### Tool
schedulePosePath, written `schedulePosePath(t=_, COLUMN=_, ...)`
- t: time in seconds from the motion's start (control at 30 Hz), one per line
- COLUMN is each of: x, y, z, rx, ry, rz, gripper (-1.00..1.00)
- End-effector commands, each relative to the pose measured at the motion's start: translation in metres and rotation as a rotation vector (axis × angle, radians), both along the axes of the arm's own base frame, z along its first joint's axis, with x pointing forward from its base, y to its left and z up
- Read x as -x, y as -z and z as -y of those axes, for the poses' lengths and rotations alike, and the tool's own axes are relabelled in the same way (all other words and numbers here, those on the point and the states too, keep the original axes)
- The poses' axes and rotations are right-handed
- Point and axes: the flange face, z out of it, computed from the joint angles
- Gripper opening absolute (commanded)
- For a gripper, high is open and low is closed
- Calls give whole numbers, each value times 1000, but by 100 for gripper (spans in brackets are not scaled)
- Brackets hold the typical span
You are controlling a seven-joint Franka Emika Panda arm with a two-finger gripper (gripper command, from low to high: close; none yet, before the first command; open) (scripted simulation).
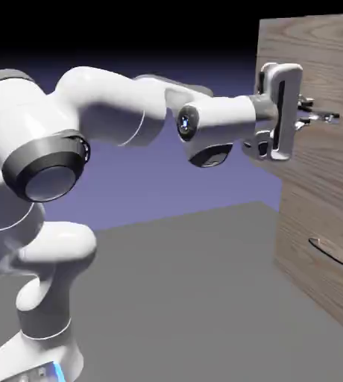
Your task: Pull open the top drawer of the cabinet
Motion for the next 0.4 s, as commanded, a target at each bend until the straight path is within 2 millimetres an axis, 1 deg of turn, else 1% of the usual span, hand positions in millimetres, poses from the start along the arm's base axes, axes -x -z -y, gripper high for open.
schedulePosePath(t=0.0, x=9, y=0, z=0, rx=0, ry=0, rz=-1, gripper=-100)
schedulePosePath(t=0.2, x=69, y=0, z=0, rx=0, ry=0, rz=-1, gripper=-100)
schedulePosePath(t=0.23, x=73, y=0, z=0, rx=0, ry=0, rz=-1, gripper=-100)
schedulePosePath(t=0.27, x=73, y=0, z=0, rx=0, ry=0, rz=-1, gripper=100)
schedulePosePath(t=0.3, x=73, y=0, z=0, rx=0, ry=0, rz=-1, gripper=100)
schedulePosePath(t=0.37, x=93, y=0, z=1, rx=-5, ry=-2, rz=-2, gripper=100)
